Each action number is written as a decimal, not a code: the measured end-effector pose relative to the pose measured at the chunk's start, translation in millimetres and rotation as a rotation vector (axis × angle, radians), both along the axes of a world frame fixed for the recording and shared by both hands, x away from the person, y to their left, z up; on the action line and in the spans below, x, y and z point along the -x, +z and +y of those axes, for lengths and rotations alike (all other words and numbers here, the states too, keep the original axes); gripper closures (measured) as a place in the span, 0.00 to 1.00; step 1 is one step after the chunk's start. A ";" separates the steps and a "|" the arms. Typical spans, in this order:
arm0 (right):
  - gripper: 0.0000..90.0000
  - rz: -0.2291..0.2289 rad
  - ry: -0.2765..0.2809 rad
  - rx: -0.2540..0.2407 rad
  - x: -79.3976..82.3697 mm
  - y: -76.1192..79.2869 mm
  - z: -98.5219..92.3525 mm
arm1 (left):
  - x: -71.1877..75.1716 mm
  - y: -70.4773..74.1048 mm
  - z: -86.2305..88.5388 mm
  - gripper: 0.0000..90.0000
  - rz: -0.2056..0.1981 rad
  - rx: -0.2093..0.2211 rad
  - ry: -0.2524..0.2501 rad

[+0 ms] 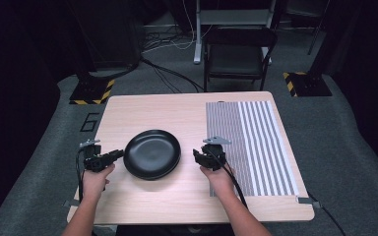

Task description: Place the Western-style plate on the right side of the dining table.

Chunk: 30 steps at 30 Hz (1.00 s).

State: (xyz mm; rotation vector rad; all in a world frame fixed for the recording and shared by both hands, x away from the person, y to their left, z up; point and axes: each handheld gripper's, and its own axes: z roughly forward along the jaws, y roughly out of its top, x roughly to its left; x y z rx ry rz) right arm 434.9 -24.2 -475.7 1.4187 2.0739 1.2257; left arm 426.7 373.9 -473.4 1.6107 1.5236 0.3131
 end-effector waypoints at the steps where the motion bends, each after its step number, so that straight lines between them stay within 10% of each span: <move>1: 0.69 0.000 0.000 0.000 -0.7 -0.3 0.7 | -0.7 -0.8 -0.7 0.76 0.004 -0.010 0.002; 30: 0.76 0.121 -0.004 -0.137 -16.3 -17.8 31.3 | -1.2 -17.3 -7.2 0.86 -0.004 -0.011 -0.005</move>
